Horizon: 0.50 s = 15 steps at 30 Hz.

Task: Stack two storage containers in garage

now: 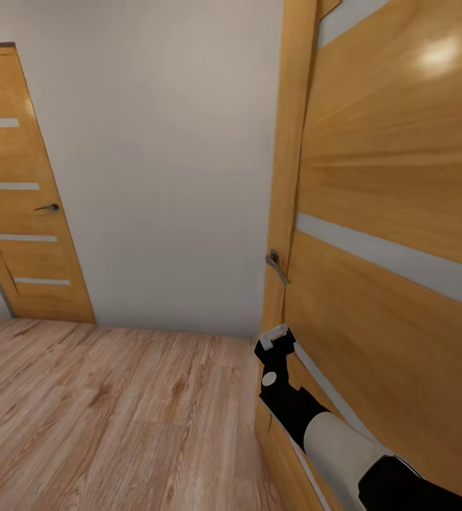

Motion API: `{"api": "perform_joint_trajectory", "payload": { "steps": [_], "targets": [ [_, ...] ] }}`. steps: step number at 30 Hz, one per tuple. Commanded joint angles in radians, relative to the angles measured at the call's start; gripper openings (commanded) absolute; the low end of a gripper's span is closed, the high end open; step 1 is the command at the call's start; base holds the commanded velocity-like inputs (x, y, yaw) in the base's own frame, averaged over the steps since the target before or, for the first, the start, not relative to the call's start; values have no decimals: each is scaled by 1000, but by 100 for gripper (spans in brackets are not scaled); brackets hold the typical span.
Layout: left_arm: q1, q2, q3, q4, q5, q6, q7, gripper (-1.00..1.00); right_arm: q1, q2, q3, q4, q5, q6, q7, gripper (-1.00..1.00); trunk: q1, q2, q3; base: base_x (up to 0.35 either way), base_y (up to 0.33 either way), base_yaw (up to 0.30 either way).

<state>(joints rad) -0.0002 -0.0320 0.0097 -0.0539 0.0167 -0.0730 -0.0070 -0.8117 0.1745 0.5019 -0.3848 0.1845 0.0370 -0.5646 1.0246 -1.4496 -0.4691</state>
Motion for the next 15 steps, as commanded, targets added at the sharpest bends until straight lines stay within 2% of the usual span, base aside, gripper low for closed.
{"api": "perform_joint_trajectory", "payload": {
  "steps": [1, 4, 15],
  "targets": [
    [0, 0, 1, -1, 2, -2, -1, 100, -1, 0, 0, 1, 6, 5, -8, 100, 0, 0, -1, 161, 0, 0],
    [0, 0, 1, -1, 2, -2, -1, 100, -1, 0, 0, 1, 6, 4, -8, 100, 0, 0, -1, 92, 0, 0],
    [0, 0, 1, -1, 2, -2, -1, 100, -1, 0, 0, 1, 6, 3, -8, 100, 0, 0, -1, 3, -2, 0]
  ]
}}
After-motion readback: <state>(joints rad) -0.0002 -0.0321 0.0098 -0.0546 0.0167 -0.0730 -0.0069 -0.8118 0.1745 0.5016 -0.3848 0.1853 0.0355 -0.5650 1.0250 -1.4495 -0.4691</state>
